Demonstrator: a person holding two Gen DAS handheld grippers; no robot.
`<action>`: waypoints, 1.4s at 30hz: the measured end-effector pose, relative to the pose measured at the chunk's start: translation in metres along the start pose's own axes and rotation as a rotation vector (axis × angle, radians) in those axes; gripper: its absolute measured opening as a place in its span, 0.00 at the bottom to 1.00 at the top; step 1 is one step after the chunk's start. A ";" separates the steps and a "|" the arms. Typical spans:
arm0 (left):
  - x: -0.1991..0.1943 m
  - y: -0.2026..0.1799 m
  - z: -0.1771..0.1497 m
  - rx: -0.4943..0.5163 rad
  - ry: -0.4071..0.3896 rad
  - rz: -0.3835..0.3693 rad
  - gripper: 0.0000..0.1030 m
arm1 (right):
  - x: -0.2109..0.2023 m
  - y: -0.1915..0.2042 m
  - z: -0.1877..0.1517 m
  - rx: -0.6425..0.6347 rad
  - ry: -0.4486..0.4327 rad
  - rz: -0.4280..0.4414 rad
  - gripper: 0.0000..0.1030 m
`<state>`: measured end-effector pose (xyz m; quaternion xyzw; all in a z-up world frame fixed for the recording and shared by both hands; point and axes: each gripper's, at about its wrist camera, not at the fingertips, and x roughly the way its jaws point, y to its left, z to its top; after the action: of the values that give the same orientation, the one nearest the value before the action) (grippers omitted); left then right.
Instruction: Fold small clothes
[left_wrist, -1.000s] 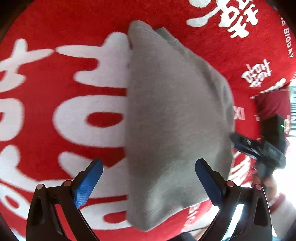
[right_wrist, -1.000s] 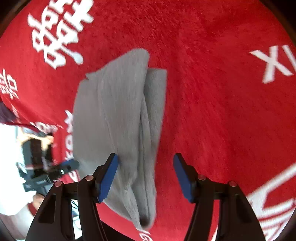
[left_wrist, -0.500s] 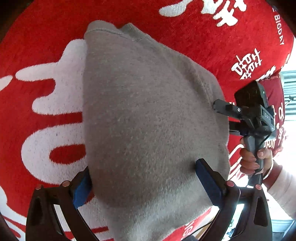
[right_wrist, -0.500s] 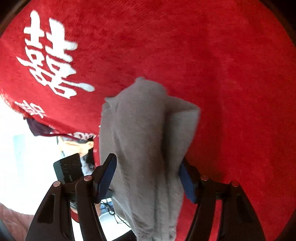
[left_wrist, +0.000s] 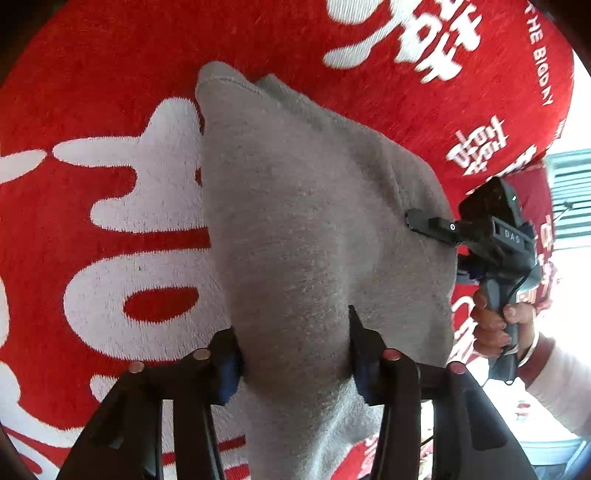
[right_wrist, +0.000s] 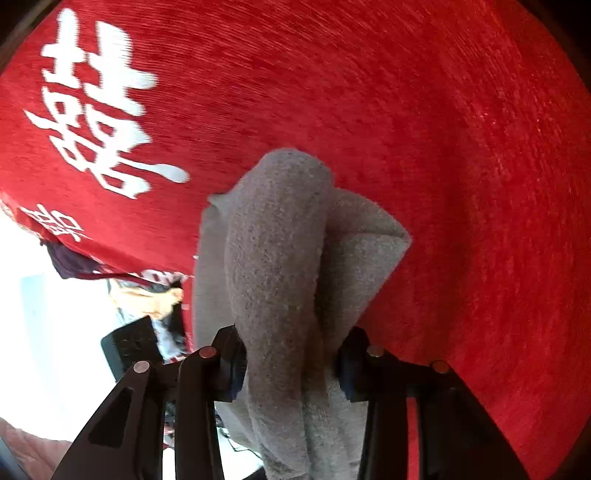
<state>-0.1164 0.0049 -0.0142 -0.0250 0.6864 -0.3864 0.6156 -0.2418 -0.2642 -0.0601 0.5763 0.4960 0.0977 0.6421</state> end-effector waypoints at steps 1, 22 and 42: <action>-0.004 -0.001 -0.001 0.002 -0.008 -0.015 0.45 | 0.000 0.004 -0.002 0.003 -0.005 0.012 0.40; -0.121 0.062 -0.106 -0.052 -0.065 0.004 0.45 | 0.080 0.107 -0.104 -0.034 0.124 0.082 0.40; -0.136 0.105 -0.132 -0.111 -0.122 0.405 0.88 | 0.104 0.134 -0.111 -0.133 0.081 -0.304 0.41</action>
<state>-0.1515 0.2140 0.0320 0.0563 0.6592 -0.2142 0.7186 -0.2144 -0.0776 0.0146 0.4464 0.5953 0.0553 0.6658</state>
